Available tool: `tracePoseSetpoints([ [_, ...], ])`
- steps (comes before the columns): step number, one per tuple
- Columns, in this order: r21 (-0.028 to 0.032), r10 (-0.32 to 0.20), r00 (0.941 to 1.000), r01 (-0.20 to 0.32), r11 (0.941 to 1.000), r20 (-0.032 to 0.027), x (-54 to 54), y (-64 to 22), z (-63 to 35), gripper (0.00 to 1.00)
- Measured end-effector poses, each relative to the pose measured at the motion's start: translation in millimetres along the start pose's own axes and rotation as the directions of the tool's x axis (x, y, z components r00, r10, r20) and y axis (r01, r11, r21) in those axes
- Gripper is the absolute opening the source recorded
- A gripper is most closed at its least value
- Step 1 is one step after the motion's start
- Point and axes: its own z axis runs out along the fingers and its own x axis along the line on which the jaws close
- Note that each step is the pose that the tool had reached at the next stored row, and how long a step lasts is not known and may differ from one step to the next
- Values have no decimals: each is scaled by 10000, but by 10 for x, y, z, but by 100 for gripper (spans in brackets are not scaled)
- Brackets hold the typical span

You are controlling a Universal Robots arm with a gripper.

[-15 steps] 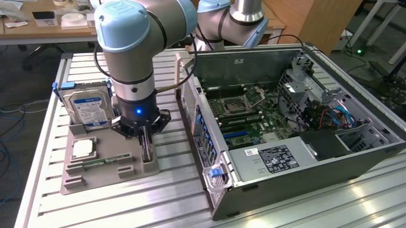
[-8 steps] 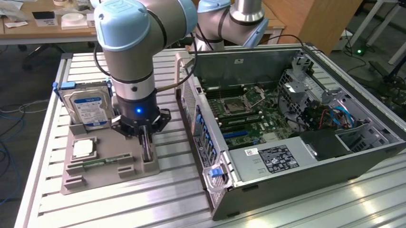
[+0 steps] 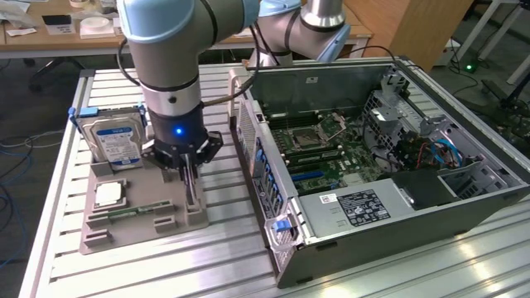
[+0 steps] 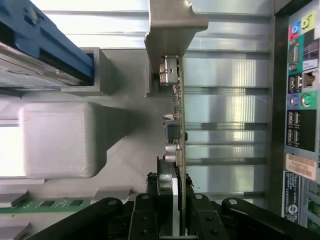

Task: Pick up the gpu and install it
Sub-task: 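Pick up the gpu and move the gpu toward the slot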

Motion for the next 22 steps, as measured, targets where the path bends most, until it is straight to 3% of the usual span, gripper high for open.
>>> tracePoseSetpoints([
  [8, -1, 0, 10000, 0, 10000, -4, -9, 11, -355, 28],
  [9, -4, 0, 10000, 0, 10000, -43, -10, 11, -359, 28],
  [11, 1, 9, 9994, -9, 10000, -337, -9, 10, -361, 28],
  [12, 3, 12, 9990, -12, 10000, -442, -9, 11, -364, 28],
  [13, 6, 13, 9989, -13, 10000, -470, -9, 11, -380, 28],
  [22, 4, 13, 9989, -13, 10000, -470, -18, 21, -738, 28],
])
